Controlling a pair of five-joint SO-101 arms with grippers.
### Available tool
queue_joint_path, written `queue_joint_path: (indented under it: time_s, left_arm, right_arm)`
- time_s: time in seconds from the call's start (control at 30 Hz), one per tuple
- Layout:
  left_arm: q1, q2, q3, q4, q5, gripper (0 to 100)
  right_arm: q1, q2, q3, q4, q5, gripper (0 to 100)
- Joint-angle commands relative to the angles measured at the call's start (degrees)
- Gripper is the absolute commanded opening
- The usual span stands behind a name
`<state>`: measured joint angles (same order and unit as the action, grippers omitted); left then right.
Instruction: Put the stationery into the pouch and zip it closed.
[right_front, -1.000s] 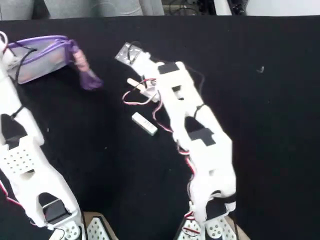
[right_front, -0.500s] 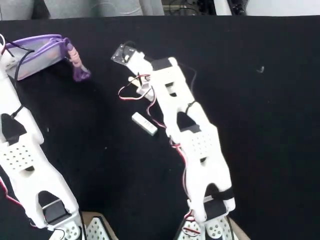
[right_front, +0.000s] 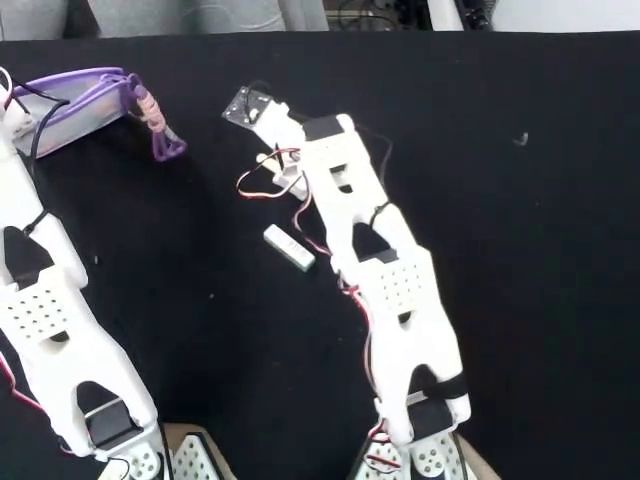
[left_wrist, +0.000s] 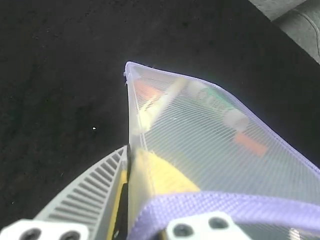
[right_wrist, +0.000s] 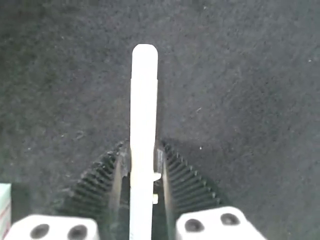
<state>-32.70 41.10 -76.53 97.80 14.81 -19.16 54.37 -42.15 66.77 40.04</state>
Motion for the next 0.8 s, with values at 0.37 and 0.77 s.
queue_joint_path:
  time_s: [0.37,0.77]
  left_arm:
    - [5.8,-0.7,0.0,-0.4,0.2,3]
    - [13.6,-0.9,-4.2,3.1,0.3,3]
  right_arm:
    - [0.6,-5.1,-17.4,12.6,-5.9,1.8]
    - [7.4,-5.1,-45.1,20.6,-24.2,1.8]
